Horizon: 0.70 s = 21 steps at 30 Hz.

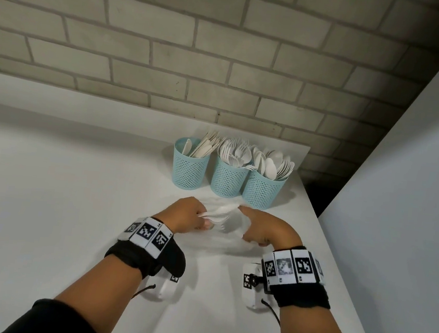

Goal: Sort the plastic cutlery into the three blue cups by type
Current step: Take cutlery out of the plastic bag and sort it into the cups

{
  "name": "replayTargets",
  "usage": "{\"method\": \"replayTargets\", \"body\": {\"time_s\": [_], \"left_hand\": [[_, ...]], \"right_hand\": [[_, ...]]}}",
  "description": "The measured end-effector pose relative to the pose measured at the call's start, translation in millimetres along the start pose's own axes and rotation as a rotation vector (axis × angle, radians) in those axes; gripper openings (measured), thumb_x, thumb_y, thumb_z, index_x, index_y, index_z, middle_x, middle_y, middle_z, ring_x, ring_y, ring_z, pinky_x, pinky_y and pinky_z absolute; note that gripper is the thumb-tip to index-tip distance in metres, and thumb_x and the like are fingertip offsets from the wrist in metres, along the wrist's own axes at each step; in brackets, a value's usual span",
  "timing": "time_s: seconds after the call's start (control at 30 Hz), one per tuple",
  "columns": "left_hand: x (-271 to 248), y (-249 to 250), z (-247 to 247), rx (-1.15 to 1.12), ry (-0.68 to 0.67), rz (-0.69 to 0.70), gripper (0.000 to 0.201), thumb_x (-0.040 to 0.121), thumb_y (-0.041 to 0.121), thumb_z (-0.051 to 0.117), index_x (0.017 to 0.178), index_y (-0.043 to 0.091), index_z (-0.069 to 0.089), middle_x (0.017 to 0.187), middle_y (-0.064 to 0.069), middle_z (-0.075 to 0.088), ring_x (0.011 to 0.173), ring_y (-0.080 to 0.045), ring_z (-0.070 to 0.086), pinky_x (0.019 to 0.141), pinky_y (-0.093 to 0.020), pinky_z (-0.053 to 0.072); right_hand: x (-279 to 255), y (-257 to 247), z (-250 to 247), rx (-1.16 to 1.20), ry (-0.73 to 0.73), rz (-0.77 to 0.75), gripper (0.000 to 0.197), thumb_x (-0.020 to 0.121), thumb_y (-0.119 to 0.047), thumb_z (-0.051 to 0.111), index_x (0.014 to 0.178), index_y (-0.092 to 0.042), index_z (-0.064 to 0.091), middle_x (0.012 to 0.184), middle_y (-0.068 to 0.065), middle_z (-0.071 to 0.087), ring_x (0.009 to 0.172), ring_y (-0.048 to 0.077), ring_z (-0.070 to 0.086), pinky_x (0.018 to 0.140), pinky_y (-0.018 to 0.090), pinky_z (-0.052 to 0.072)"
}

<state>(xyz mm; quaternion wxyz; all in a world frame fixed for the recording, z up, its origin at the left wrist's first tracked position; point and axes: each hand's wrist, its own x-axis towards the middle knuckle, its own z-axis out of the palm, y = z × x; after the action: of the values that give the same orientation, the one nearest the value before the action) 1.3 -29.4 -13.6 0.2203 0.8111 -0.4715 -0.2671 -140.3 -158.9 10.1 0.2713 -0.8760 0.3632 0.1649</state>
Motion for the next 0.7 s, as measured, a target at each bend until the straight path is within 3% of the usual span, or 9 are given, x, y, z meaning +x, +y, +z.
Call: {"method": "replayTargets", "body": {"time_s": [0.07,0.1,0.17,0.23,0.3,0.37,0.47,0.6,0.7], "left_hand": [[-2.2,-0.9,-2.1,-0.269,-0.055,0.035,0.011,0.093,0.012,0.054,0.097,0.009,0.064,0.08,-0.001,0.063,0.059,0.002,0.056,0.058,-0.008,0.042],[-2.8,-0.4,-3.1,-0.375,-0.074,0.038,0.015,0.095,0.009,0.051,0.106,0.008,0.061,0.083,-0.002,0.065,0.058,0.004,0.06,0.061,-0.008,0.046],[-2.4,1.9,-5.4,-0.476,-0.102,0.038,0.015,0.097,0.01,0.048,0.108,0.011,0.057,0.084,0.001,0.068,0.058,0.005,0.062,0.066,-0.015,0.048],[-2.5,5.7,-9.0,-0.562,-0.121,0.054,0.012,0.097,0.011,0.048,0.102,0.013,0.058,0.081,0.005,0.069,0.06,0.002,0.063,0.067,-0.017,0.048],[-2.0,8.3,-13.3,-0.669,-0.138,0.075,0.012,0.095,0.01,0.05,0.095,0.014,0.062,0.078,0.006,0.071,0.063,-0.001,0.064,0.066,-0.018,0.048],[-1.4,11.1,-17.2,-0.766,-0.17,0.081,0.013,0.095,0.011,0.052,0.092,0.016,0.064,0.079,0.004,0.072,0.063,-0.002,0.064,0.064,-0.018,0.049],[0.7,14.9,-21.8,-0.827,-0.188,0.065,0.013,0.094,0.015,0.053,0.098,0.015,0.065,0.08,0.003,0.072,0.062,-0.002,0.065,0.063,-0.017,0.052],[3.4,15.9,-21.9,-0.949,-0.149,0.037,0.014,0.094,0.018,0.054,0.099,0.011,0.064,0.077,0.002,0.072,0.06,-0.003,0.064,0.057,-0.015,0.051],[3.3,13.0,-22.4,-1.08,-0.144,-0.003,0.014,0.094,0.016,0.052,0.095,0.011,0.065,0.077,0.001,0.074,0.062,-0.005,0.066,0.054,-0.015,0.052]], "right_hand": [[0.3,-3.0,-1.7,0.011,0.015,-0.008,0.082,0.084,-0.004,0.059,0.149,-0.031,0.016,0.149,0.005,0.035,0.081,0.014,0.055,0.062,0.022,0.045],[0.4,-5.4,-3.0,-0.005,0.026,-0.013,0.081,0.084,-0.008,0.062,0.149,-0.029,0.019,0.151,0.005,0.033,0.098,0.018,0.057,0.074,0.025,0.048],[0.5,-9.5,-6.7,-0.08,0.079,-0.031,0.077,0.084,-0.015,0.064,0.148,-0.028,0.023,0.153,0.005,0.028,0.132,0.026,0.038,0.103,0.032,0.036],[-2.3,-13.5,-13.2,-0.083,0.176,-0.059,0.073,0.085,-0.022,0.065,0.146,-0.03,0.027,0.151,0.006,0.031,0.138,0.031,0.024,0.11,0.036,0.026],[-5.8,-16.9,-20.7,0.059,0.253,-0.14,0.071,0.082,-0.022,0.068,0.143,-0.029,0.033,0.145,0.005,0.038,0.137,0.029,0.026,0.109,0.038,0.029],[-8.4,-20.9,-26.9,0.297,0.247,-0.273,0.066,0.079,-0.02,0.073,0.137,-0.025,0.041,0.134,0.0,0.05,0.129,0.02,0.043,0.103,0.033,0.038],[-2.6,-29.3,-30.2,0.575,0.215,-0.316,0.063,0.077,-0.025,0.075,0.132,-0.022,0.045,0.117,0.006,0.064,0.101,0.018,0.063,0.077,0.026,0.051],[6.3,-36.4,-27.6,0.786,0.279,-0.257,0.051,0.077,-0.013,0.075,0.123,-0.011,0.051,0.101,0.013,0.064,0.074,0.015,0.061,0.057,0.018,0.051],[8.6,-37.9,-25.3,0.949,0.342,-0.239,0.04,0.078,-0.006,0.073,0.114,-0.007,0.056,0.099,0.012,0.064,0.074,0.013,0.06,0.059,0.017,0.051]]}}
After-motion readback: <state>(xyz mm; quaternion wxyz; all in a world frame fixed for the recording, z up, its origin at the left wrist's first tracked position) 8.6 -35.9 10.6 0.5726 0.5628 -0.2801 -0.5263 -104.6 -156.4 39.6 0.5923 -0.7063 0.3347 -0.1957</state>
